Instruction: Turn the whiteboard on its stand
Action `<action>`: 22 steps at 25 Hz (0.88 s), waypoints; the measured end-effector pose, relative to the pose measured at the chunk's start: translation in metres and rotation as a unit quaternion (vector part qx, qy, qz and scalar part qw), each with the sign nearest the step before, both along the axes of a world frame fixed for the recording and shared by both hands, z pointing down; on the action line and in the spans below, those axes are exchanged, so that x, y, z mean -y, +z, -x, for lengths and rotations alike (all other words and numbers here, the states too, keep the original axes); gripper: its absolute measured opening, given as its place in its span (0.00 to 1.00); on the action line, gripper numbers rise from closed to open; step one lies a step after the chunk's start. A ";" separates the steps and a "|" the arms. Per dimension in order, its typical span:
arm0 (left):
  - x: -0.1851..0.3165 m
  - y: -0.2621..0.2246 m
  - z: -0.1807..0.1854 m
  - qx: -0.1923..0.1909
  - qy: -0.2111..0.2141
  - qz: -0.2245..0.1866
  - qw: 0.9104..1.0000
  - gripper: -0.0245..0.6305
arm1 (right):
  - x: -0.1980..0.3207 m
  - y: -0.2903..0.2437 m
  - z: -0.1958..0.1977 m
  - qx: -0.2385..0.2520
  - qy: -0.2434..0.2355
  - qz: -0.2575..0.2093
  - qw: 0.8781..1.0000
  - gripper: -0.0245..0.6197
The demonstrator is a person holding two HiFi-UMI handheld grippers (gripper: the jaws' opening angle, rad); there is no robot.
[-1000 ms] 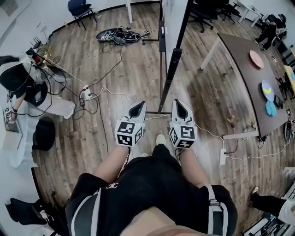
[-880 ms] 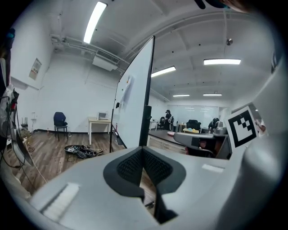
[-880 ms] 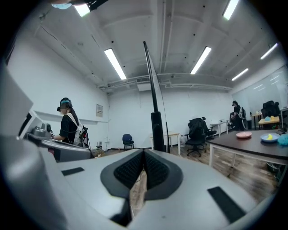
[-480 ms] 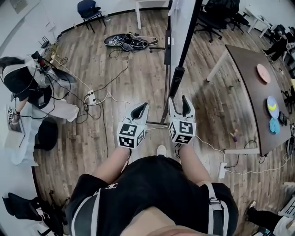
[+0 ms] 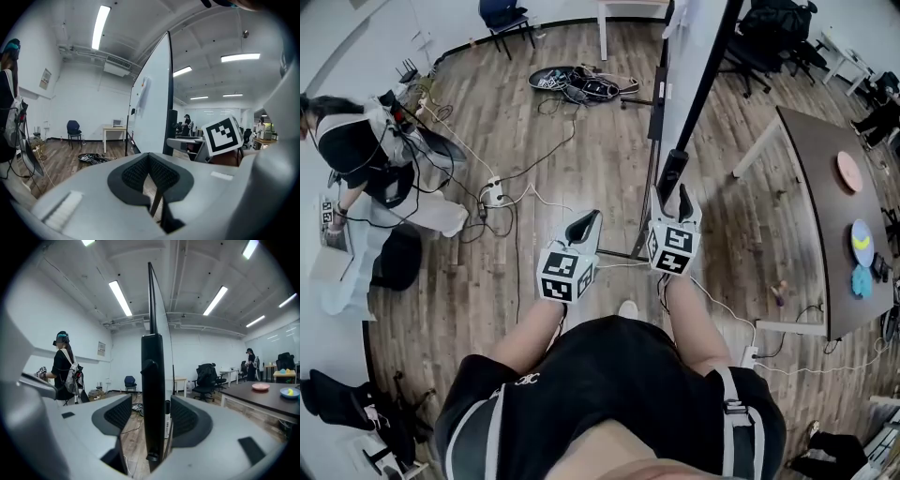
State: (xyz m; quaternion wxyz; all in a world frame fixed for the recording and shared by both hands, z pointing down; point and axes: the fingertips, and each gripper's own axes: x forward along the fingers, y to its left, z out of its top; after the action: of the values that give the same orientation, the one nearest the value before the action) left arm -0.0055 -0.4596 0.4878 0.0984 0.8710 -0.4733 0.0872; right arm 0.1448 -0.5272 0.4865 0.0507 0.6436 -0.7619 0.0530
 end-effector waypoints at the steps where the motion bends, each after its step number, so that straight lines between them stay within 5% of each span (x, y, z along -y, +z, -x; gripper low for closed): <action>1: 0.000 0.001 0.001 0.000 -0.004 0.001 1.000 0.05 | 0.005 0.002 0.000 -0.002 0.000 0.004 1.000 0.40; 6: 0.003 0.001 0.012 0.001 -0.023 -0.002 1.000 0.05 | 0.023 0.011 0.001 0.004 -0.005 0.026 1.000 0.40; 8: 0.002 0.000 0.016 0.001 -0.030 -0.001 1.000 0.05 | 0.024 0.011 0.002 0.013 -0.015 0.032 0.999 0.31; 22: -0.005 0.001 0.007 -0.007 -0.024 -0.001 1.000 0.05 | 0.014 0.013 0.006 -0.016 -0.046 0.037 0.998 0.30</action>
State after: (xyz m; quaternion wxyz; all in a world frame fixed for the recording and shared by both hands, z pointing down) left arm -0.0126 -0.4542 0.4893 0.1025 0.8602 -0.4933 0.0784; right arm 0.1383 -0.5415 0.4991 0.0884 0.6066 -0.7871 0.0686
